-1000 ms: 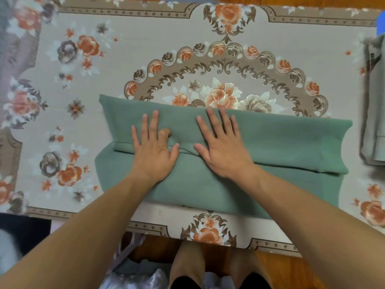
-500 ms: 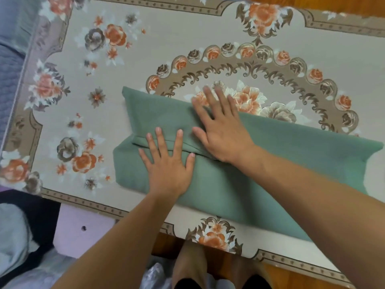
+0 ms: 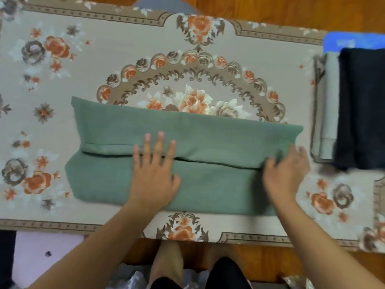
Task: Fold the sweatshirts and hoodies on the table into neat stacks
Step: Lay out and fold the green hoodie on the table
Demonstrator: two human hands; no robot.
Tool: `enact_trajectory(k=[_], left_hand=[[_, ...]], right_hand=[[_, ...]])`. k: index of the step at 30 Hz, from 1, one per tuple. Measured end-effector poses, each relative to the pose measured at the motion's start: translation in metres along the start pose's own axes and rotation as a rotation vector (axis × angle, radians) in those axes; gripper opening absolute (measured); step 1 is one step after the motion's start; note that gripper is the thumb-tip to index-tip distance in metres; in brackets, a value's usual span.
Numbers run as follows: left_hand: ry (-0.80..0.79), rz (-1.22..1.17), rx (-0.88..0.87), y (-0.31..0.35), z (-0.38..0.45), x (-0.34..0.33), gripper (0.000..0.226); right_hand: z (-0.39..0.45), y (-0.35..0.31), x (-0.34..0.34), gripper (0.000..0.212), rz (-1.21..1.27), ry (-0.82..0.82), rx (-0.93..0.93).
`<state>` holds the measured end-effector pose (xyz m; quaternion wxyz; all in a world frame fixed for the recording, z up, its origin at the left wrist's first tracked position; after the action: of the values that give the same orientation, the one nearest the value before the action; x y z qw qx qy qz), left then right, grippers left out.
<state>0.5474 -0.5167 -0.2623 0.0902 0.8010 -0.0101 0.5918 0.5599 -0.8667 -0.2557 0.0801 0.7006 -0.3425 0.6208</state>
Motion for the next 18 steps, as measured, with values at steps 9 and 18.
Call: enact_trajectory(k=[9, 18], left_hand=[[-0.286, 0.330, -0.172, 0.036, 0.022, -0.056, 0.068], [-0.332, -0.240, 0.051, 0.065, 0.009, 0.005, 0.065]], right_hand=[[0.018, 0.097, -0.019, 0.063, 0.263, -0.303, -0.445], [0.009, 0.076, -0.010, 0.024, 0.700, -0.634, -0.535]])
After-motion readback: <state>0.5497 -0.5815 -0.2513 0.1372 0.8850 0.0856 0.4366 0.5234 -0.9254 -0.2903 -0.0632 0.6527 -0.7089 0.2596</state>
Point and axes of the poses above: each hand's wrist, its own z-axis towards the middle knuckle, its own x-axis out of the back of the hand, y = z × x, the point moved 9 cm from there along z, towards the middle knuckle, and after that the axes turned 1 degree about -y, right-handed, at the moved point
